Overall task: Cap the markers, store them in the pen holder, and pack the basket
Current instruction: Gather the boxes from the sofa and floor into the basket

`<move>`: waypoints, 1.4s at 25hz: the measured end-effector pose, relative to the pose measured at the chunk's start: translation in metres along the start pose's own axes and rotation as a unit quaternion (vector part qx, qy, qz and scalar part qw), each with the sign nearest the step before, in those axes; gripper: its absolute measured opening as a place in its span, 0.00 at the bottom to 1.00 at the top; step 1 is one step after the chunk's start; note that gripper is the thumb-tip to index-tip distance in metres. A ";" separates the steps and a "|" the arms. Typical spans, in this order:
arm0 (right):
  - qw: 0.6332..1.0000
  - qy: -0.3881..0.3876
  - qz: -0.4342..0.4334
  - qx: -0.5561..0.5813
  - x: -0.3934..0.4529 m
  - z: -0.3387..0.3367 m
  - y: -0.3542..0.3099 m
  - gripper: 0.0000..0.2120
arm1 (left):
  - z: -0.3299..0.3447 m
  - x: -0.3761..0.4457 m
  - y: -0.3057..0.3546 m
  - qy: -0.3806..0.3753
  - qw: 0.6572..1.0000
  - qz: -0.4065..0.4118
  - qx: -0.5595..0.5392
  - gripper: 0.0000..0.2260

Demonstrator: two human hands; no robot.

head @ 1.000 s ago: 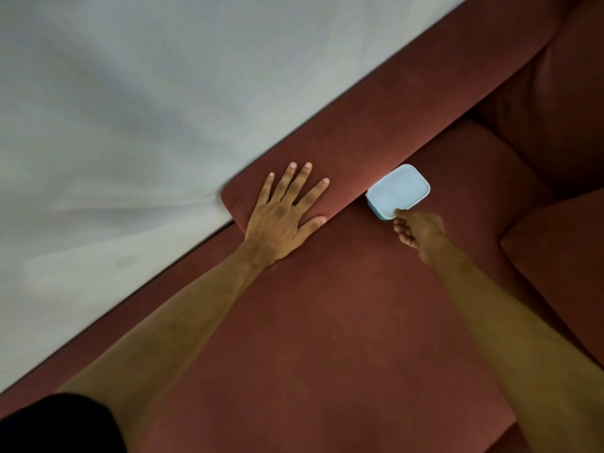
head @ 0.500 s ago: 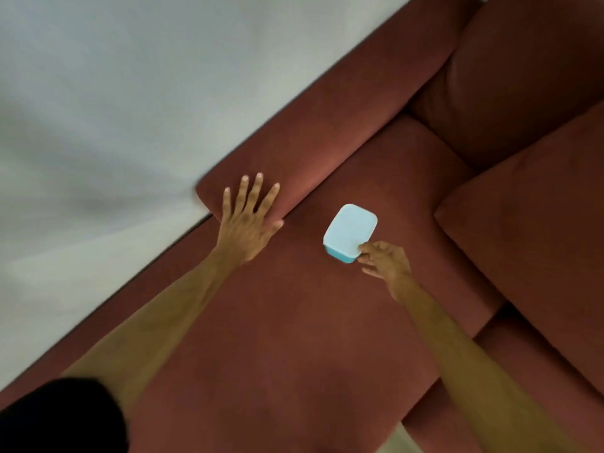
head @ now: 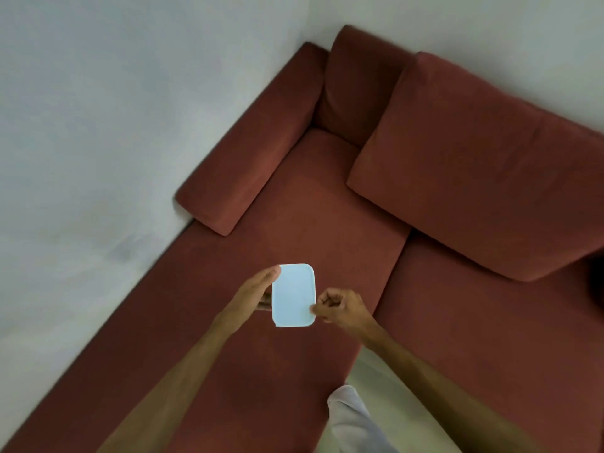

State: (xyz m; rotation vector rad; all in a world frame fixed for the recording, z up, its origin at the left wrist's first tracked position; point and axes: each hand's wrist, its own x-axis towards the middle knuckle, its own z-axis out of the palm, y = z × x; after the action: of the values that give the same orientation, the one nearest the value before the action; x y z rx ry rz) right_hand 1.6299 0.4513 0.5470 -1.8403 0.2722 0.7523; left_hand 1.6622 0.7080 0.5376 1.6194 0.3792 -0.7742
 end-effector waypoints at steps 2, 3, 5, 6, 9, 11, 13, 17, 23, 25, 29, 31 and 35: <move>0.999 0.016 -0.038 -0.009 -0.055 0.005 0.007 0.08 | 0.011 -0.041 -0.003 -0.029 0.999 0.015 -0.001 0.16; 0.998 0.029 -0.051 0.002 -0.080 0.005 0.011 0.08 | 0.017 -0.059 -0.008 -0.036 0.999 0.028 -0.007 0.15; 0.994 0.062 -0.063 0.063 -0.136 0.011 0.026 0.08 | 0.035 -0.098 -0.023 -0.061 0.996 0.044 -0.040 0.18; 0.989 0.078 -0.055 0.114 -0.158 0.016 0.034 0.08 | 0.044 -0.115 -0.031 -0.066 0.995 0.046 -0.061 0.19; 0.962 0.093 0.001 0.258 -0.228 0.036 0.067 0.16 | 0.082 -0.173 -0.061 -0.063 0.990 0.048 -0.113 0.23; 0.945 0.071 0.027 0.318 -0.268 0.046 0.098 0.23 | 0.112 -0.205 -0.081 -0.066 0.988 0.028 -0.135 0.23; 0.929 0.071 0.047 0.359 -0.310 0.053 0.132 0.27 | 0.145 -0.233 -0.099 -0.085 0.989 0.005 -0.119 0.22; 0.888 0.147 0.086 0.427 -0.382 0.064 0.196 0.25 | 0.208 -0.259 -0.135 -0.137 0.989 -0.037 -0.048 0.22; 0.821 0.289 0.116 0.478 -0.490 0.070 0.302 0.22 | 0.332 -0.297 -0.194 -0.204 0.972 -0.101 0.058 0.24; 0.773 0.319 0.112 0.537 -0.522 0.078 0.334 0.26 | 0.375 -0.317 -0.211 -0.220 0.967 -0.109 0.070 0.25; 0.678 0.386 0.116 0.614 -0.581 0.088 0.396 0.33 | 0.456 -0.357 -0.256 -0.283 0.941 -0.113 0.147 0.26; 0.641 0.429 0.118 0.626 -0.618 0.091 0.436 0.31 | 0.491 -0.376 -0.280 -0.333 0.906 -0.118 0.233 0.26; 0.589 0.516 0.121 0.610 -0.704 0.079 0.532 0.28 | 0.545 -0.394 -0.321 -0.373 0.860 -0.112 0.328 0.25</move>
State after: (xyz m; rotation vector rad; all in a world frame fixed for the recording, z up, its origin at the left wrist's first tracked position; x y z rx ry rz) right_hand 0.7813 0.1974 0.5565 -0.6189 1.4108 -0.4858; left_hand 1.0260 0.3199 0.5439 1.7352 -0.3083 -1.7689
